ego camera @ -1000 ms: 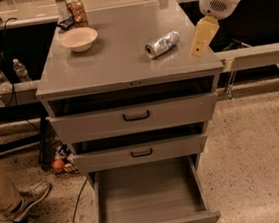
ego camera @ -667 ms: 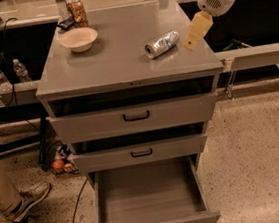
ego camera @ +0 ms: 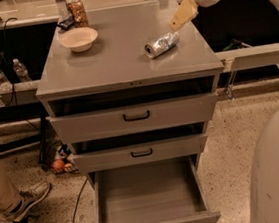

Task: Place redbull can into bottom drawer

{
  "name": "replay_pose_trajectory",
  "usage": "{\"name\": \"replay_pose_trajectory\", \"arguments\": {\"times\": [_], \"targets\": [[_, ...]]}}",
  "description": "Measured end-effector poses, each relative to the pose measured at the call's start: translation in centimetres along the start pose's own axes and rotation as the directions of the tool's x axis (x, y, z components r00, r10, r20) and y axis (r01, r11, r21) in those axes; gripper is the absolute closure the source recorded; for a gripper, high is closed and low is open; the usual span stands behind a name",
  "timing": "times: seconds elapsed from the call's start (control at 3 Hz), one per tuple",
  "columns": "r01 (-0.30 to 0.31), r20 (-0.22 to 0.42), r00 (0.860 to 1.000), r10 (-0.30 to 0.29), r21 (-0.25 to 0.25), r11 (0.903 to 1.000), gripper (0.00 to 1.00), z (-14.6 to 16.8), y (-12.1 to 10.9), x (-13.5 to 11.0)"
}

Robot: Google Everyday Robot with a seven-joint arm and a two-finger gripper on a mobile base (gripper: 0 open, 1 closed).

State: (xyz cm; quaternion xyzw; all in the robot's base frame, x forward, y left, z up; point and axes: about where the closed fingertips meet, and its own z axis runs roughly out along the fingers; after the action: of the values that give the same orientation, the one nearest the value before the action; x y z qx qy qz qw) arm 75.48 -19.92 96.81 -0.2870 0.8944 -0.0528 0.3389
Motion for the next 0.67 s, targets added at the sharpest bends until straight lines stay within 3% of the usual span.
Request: {"name": "replay_pose_trajectory", "arguments": {"times": [0.33, 0.67], "targets": [[-0.101, 0.004, 0.995, 0.101, 0.001, 0.9949, 0.00, 0.32, -0.05, -0.11], [-0.105, 0.003, 0.994, 0.105, 0.001, 0.9944, 0.00, 0.39, 0.01, -0.12]]}}
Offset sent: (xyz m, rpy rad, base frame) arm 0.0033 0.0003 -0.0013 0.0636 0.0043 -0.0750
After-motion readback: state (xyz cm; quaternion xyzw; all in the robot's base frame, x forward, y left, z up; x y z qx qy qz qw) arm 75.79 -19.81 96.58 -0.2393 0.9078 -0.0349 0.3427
